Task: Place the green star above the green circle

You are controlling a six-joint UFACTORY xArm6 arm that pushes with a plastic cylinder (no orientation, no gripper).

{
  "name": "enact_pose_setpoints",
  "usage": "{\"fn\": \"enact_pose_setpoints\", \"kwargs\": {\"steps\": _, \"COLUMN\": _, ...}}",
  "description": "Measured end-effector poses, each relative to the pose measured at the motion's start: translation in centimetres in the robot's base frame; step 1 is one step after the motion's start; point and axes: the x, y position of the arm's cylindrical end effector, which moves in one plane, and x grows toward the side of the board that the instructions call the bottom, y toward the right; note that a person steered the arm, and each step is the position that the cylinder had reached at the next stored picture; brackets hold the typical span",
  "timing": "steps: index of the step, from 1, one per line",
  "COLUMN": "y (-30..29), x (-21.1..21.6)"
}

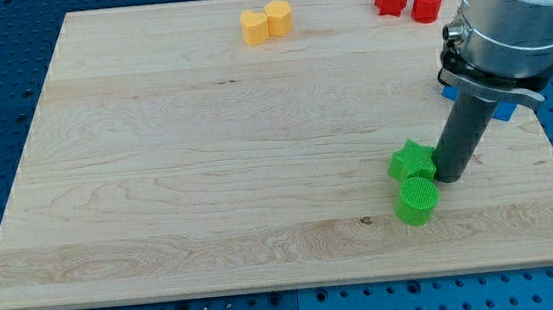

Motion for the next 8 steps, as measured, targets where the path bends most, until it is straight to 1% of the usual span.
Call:
{"fn": "enact_pose_setpoints", "kwargs": {"steps": 2, "y": 1.4, "x": -1.8}}
{"fn": "enact_pose_setpoints", "kwargs": {"steps": 3, "y": 1.7, "x": -1.8}}
{"fn": "enact_pose_setpoints", "kwargs": {"steps": 4, "y": 0.5, "x": -1.8}}
{"fn": "enact_pose_setpoints", "kwargs": {"steps": 6, "y": 0.5, "x": -2.0}}
{"fn": "enact_pose_setpoints", "kwargs": {"steps": 8, "y": -0.1, "x": -4.1}}
